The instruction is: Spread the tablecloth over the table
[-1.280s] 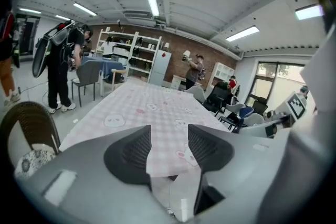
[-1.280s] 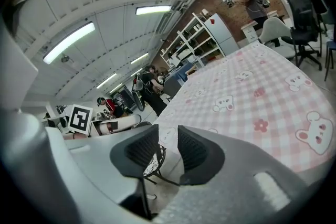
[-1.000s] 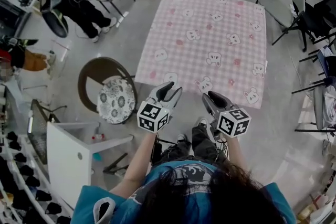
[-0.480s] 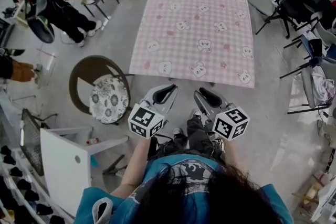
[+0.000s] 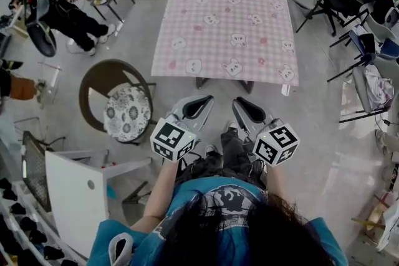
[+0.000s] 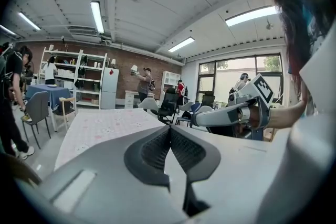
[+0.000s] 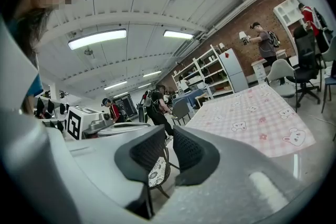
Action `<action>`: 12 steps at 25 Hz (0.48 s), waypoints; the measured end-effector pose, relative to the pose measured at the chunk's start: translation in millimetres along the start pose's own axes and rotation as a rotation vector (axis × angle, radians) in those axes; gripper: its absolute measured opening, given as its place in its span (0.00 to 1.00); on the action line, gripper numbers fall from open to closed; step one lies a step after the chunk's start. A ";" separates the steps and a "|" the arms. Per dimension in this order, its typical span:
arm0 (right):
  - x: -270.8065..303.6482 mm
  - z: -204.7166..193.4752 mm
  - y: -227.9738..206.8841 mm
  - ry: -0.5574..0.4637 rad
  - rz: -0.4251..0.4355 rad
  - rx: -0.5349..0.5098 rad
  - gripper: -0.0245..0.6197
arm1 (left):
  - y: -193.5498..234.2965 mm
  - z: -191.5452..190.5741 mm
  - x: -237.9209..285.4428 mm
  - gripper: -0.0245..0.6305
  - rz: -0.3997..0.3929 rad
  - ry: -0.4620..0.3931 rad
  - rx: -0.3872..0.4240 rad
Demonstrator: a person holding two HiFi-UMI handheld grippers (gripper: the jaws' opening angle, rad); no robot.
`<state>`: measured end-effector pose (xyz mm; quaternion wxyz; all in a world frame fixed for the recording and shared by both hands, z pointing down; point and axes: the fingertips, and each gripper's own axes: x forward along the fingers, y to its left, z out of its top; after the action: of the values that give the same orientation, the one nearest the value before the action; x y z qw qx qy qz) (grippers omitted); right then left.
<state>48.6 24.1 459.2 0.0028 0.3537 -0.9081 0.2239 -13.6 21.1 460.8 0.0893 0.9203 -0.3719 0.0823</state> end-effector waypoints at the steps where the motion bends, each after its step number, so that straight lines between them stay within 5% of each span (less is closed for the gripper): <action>1: -2.6 -0.3 2.2 -0.008 -0.003 -0.008 0.10 | -3.4 0.4 -2.0 0.06 -0.006 -0.003 0.005; 12: -20.7 4.6 17.4 -0.056 -0.013 -0.068 0.04 | -27.7 7.7 -11.8 0.06 -0.050 -0.024 0.029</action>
<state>53.6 46.8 444.6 -0.0092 0.3654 -0.9127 0.1827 -2.0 46.9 448.0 0.0733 0.9315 -0.3485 0.0742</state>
